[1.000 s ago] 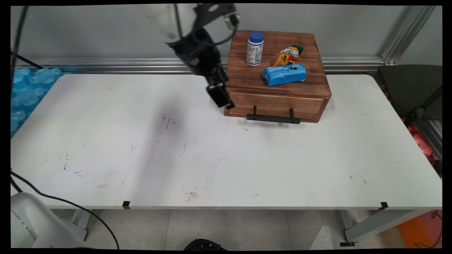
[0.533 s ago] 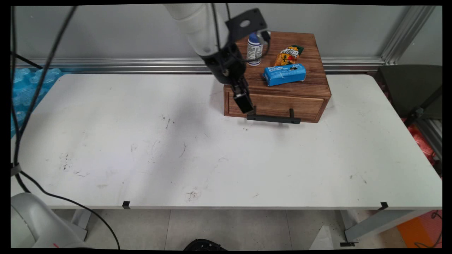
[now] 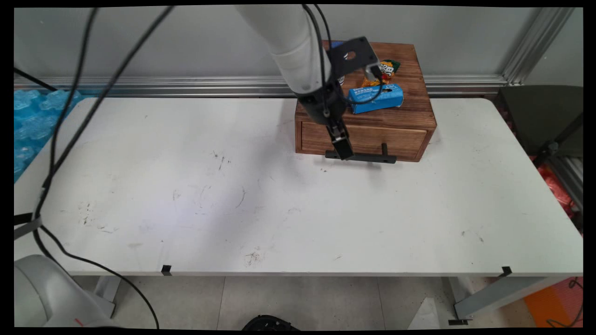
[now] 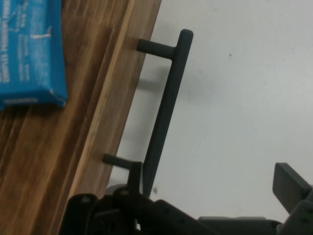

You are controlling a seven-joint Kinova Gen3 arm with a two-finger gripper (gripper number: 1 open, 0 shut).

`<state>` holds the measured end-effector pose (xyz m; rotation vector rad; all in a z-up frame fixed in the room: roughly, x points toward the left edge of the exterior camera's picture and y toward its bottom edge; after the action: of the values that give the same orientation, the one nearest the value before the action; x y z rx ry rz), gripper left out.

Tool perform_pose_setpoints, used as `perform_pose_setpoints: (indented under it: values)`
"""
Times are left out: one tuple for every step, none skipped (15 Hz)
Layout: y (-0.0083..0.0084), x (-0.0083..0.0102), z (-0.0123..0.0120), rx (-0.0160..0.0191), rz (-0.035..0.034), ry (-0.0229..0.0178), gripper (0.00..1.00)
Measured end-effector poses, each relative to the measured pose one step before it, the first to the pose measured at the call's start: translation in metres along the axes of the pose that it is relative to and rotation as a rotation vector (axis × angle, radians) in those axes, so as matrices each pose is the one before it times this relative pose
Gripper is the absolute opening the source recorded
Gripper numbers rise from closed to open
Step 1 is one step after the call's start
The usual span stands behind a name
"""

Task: Open the drawer

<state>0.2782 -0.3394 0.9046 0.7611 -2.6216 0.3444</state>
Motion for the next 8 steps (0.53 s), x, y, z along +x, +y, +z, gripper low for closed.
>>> perform_pose_setpoints:
  values:
    - [-0.00055, 0.00267, 0.00869, -0.00126, 0.00641, -0.00279, 1.0]
    - [-0.00078, 0.00276, 0.00861, -0.00122, 0.0083, -0.00297, 1.0]
    - [-0.00079, 0.00167, 0.00627, -0.00081, 0.00604, -0.00261, 1.0]
    - [-0.00147, 0.00236, 0.0098, -0.00159, 0.011, -0.00458, 1.0]
    - [-0.00129, 0.00153, 0.00742, -0.00152, 0.00838, -0.00369, 1.0]
    - [-0.0009, 0.00095, 0.00476, -0.00067, 0.00574, -0.00269, 1.0]
    - [-0.00104, 0.00135, 0.00741, -0.0037, 0.01014, -0.0037, 1.0]
    - [-0.00097, 0.00125, 0.00814, -0.00534, 0.01155, -0.00443, 1.0]
